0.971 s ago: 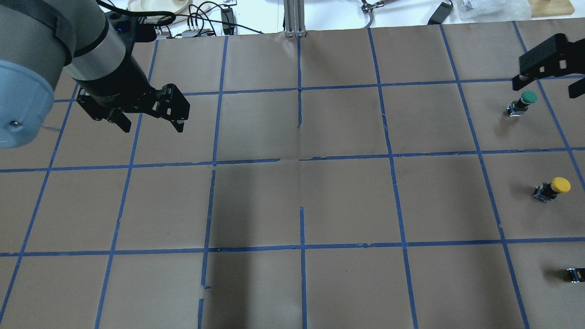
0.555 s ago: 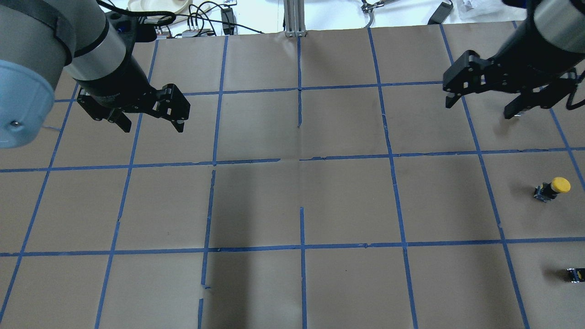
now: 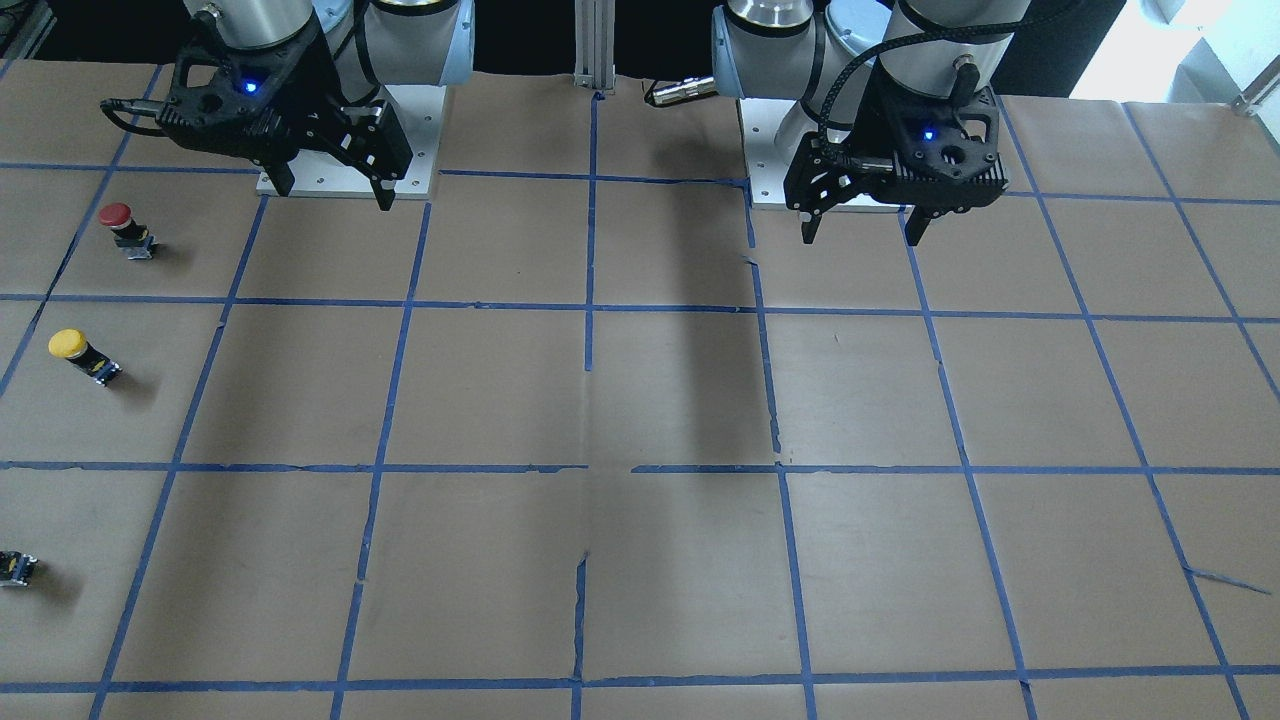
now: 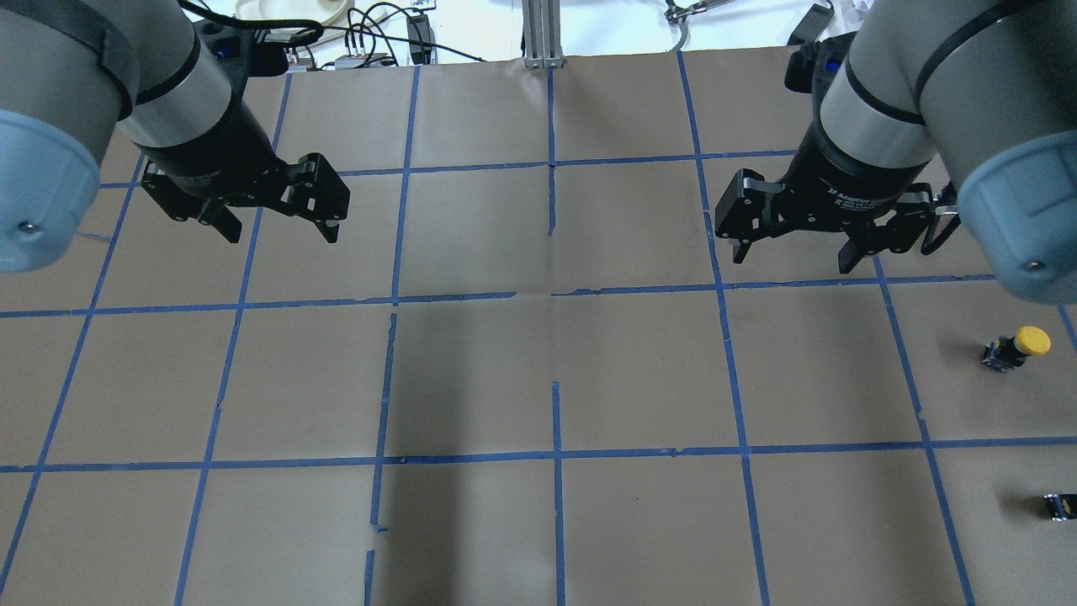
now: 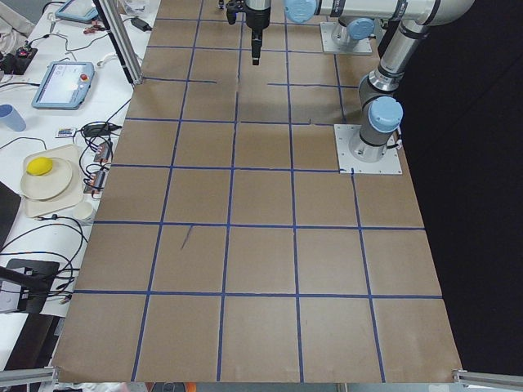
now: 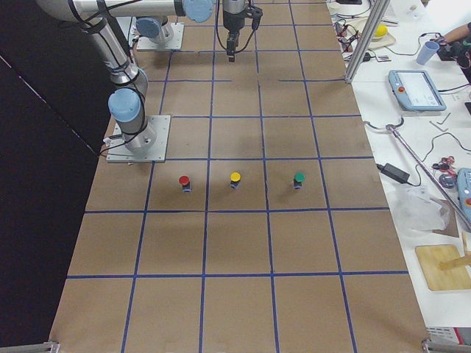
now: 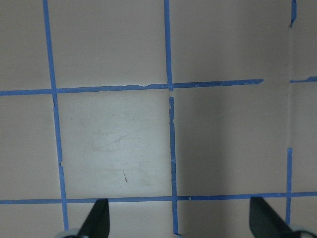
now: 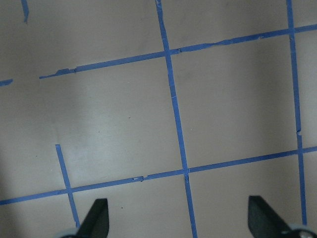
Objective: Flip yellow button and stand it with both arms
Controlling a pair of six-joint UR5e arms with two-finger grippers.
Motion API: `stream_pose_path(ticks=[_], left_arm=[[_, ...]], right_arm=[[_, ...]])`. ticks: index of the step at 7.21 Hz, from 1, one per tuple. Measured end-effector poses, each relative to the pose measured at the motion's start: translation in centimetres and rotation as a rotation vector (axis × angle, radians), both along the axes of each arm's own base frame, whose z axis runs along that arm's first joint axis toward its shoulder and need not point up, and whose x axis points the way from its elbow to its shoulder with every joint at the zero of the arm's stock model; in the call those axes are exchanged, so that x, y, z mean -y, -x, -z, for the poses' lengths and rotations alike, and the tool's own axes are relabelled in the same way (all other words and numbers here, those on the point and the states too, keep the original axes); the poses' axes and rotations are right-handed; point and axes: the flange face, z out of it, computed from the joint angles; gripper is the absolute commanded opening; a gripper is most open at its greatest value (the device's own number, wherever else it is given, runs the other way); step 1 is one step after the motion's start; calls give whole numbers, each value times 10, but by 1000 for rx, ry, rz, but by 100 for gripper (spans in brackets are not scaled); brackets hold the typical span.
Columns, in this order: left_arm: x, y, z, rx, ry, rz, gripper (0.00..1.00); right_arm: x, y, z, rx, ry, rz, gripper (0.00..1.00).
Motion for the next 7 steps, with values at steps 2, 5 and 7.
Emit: stream_pose_path(ticks=[2, 5, 7], left_arm=[[0, 0, 1, -1, -2, 0, 100], [1, 0, 3, 0, -3, 0, 100], [1, 0, 3, 0, -3, 0, 100]], right_arm=[[2, 18, 11, -7, -29, 41, 100], [1, 26, 16, -4, -65, 71, 100], [0, 26, 15, 1, -65, 73, 100]])
